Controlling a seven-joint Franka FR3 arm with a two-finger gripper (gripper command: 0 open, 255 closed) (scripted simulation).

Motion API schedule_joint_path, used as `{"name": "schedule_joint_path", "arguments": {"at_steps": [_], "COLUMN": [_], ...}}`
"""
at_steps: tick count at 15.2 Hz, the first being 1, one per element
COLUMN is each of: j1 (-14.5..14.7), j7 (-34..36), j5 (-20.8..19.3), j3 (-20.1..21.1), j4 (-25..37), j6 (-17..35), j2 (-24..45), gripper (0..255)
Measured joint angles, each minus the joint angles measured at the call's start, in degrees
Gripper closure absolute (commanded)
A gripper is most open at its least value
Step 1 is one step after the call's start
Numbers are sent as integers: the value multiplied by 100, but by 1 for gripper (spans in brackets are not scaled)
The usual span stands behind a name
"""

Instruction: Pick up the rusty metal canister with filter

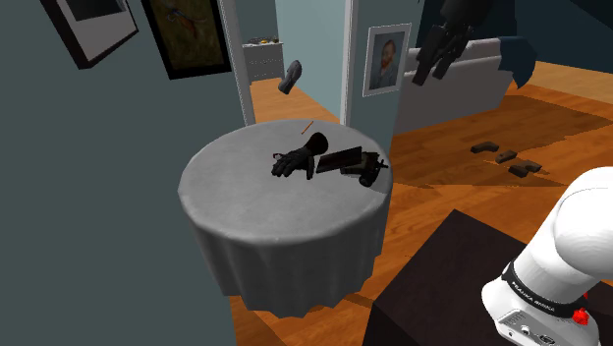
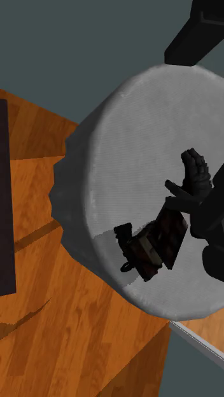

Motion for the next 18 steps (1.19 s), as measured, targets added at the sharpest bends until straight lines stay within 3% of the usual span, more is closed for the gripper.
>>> {"name": "schedule_joint_path", "arguments": {"at_steps": [9, 18], "j1": [160, 366], "j7": [-1273, -2965], "j5": [-255, -460], "j3": [-614, -1391], "j4": [-591, -684], "j6": [779, 1777], "j2": [643, 2118], "gripper": [0, 0]}}
